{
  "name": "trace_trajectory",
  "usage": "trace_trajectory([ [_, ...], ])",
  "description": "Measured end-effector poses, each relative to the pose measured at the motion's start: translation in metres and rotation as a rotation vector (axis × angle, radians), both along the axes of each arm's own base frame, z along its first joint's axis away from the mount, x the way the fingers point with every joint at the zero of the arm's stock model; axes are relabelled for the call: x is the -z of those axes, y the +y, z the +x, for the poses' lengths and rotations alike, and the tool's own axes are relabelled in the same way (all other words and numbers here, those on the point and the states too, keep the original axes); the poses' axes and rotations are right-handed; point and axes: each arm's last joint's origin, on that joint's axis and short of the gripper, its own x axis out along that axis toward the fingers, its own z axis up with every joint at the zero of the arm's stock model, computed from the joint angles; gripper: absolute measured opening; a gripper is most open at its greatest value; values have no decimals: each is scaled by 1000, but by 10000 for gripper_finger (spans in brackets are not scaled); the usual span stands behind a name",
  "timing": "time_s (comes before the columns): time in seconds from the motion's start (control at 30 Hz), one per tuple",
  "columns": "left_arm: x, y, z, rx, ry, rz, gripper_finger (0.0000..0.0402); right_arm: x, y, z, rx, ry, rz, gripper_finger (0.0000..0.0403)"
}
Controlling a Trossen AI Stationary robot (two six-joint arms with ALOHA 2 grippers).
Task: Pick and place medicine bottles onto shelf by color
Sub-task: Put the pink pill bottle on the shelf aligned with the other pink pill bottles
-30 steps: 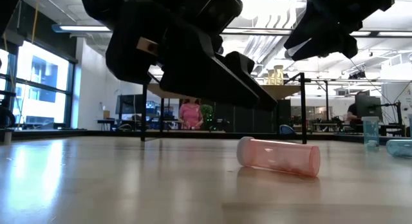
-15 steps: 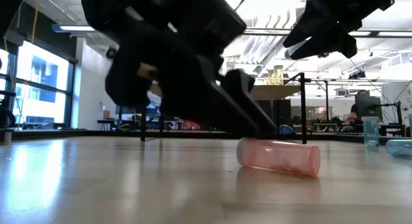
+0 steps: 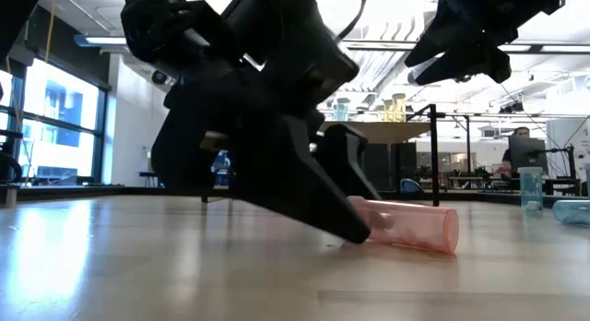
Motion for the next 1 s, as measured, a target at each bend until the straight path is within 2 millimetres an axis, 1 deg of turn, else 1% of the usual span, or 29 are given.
trace_trajectory([
  [0.17, 1, 0, 0, -1, 7, 2, 192, 0, 0, 0, 0, -1, 0, 174],
  [0.47, 1, 0, 0, 0, 8, 2, 134, -1, 1, 1, -8, -8, 12, 174],
  [0.6, 1, 0, 0, -2, 8, 4, 117, -1, 1, 1, -13, -8, 18, 174],
  [0.8, 1, 1, 0, -2, 7, 4, 114, -1, 2, 2, -44, -10, 42, 174],
  [0.93, -2, 4, -1, -8, 18, 10, 115, -2, 3, 3, -71, -12, 69, 174],
  [1.0, -8, 8, -3, -16, 27, 14, 115, -2, 5, 4, -119, -6, 90, 174],
])
